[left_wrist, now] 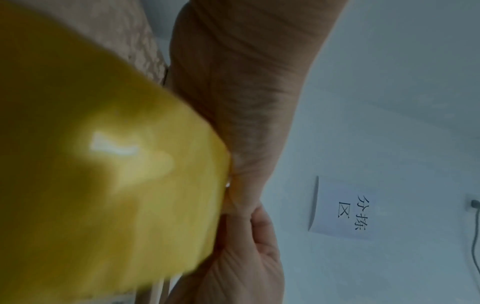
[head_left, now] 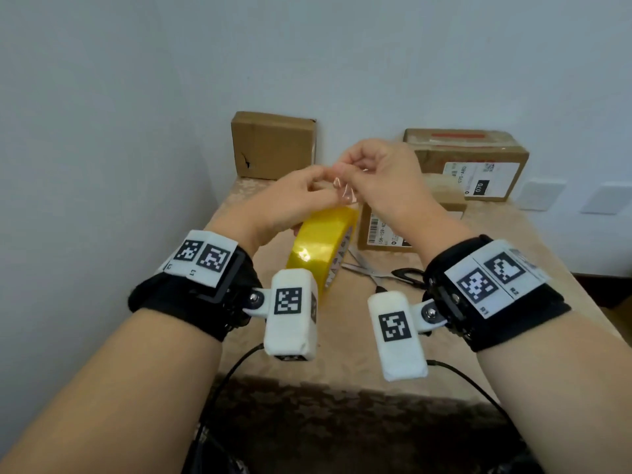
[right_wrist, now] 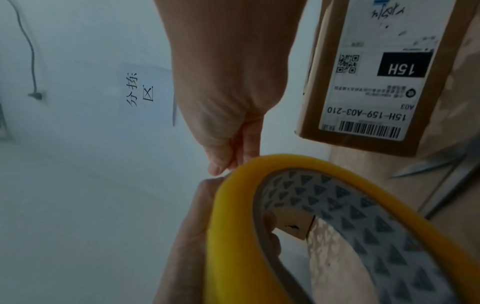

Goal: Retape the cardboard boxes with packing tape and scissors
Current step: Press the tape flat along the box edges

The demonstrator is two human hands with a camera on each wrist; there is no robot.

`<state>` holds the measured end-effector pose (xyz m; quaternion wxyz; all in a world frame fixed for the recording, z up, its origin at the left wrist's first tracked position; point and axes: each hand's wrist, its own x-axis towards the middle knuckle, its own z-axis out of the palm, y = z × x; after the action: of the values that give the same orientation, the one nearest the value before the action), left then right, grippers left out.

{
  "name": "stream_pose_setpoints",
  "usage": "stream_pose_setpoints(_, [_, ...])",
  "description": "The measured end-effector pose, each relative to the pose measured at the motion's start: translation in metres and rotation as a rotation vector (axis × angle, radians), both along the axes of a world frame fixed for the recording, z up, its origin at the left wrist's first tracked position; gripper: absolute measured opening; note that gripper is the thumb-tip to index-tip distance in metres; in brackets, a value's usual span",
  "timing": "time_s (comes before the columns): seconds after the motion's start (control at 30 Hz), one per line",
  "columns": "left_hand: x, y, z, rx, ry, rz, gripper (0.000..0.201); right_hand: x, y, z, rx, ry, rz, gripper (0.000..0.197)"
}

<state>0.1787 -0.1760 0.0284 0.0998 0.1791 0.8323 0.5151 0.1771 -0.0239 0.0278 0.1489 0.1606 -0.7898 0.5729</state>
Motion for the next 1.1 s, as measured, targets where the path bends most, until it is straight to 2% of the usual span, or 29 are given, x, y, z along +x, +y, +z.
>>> stream_pose_setpoints(0.1, [0.0, 0.002, -0.007, -0.03, 0.081, 0.0, 0.016, 0.001, -0.004, -0.006, 0.035, -0.013, 0.033, 0.023])
stream_pose_setpoints(0.13, [-0.003, 0.0, -0.009, -0.046, 0.12, 0.025, 0.014, 0.002, -0.006, -0.006, 0.042, -0.006, 0.041, 0.023])
stream_pose_setpoints(0.23, [-0.013, -0.003, -0.012, -0.004, 0.181, 0.094, 0.028, 0.001, -0.007, -0.006, 0.131, 0.065, -0.052, 0.022])
stream_pose_setpoints(0.33, [-0.018, -0.001, -0.013, -0.07, 0.33, 0.189, 0.022, -0.001, -0.003, -0.006, 0.128, 0.026, -0.107, 0.013])
stream_pose_setpoints(0.43, [-0.024, -0.003, -0.015, -0.139, 0.471, 0.294, 0.025, 0.0, 0.005, -0.015, 0.193, -0.237, 0.002, 0.066])
stream_pose_setpoints(0.47, [-0.025, -0.006, -0.015, -0.147, 0.495, 0.325, 0.023, 0.003, 0.006, -0.019, 0.223, -0.288, 0.036, 0.074])
stream_pose_setpoints(0.53, [-0.027, -0.009, -0.014, -0.177, 0.53, 0.395, 0.022, 0.007, 0.006, -0.026, 0.206, -0.261, 0.051, 0.073])
stream_pose_setpoints(0.6, [-0.028, -0.011, -0.01, -0.17, 0.548, 0.462, 0.023, 0.011, 0.008, -0.029, 0.109, -0.191, 0.059, 0.069])
stream_pose_setpoints(0.67, [-0.027, -0.012, -0.007, -0.05, 0.52, 0.5, 0.024, 0.019, 0.009, -0.028, 0.058, -0.135, 0.069, 0.063])
stream_pose_setpoints(0.77, [-0.019, -0.004, 0.007, 0.074, 0.426, 0.51, 0.027, 0.03, 0.018, -0.016, 0.031, -0.027, -0.024, 0.05])
stream_pose_setpoints(0.87, [-0.017, 0.014, 0.025, 0.214, 0.299, 0.447, 0.027, 0.032, 0.038, 0.021, 0.11, 0.016, -0.121, 0.038])
stream_pose_setpoints(0.9, [-0.016, 0.022, 0.031, 0.256, 0.254, 0.425, 0.026, 0.033, 0.046, 0.038, 0.149, 0.002, -0.141, 0.04])
stream_pose_setpoints(0.97, [-0.017, 0.037, 0.038, 0.3, 0.15, 0.383, 0.024, 0.031, 0.059, 0.069, 0.281, -0.044, -0.206, 0.054])
stream_pose_setpoints(1.1, [-0.029, 0.055, 0.039, 0.284, 0.057, 0.373, 0.026, 0.007, 0.082, 0.096, 0.726, -0.038, -0.332, 0.051])
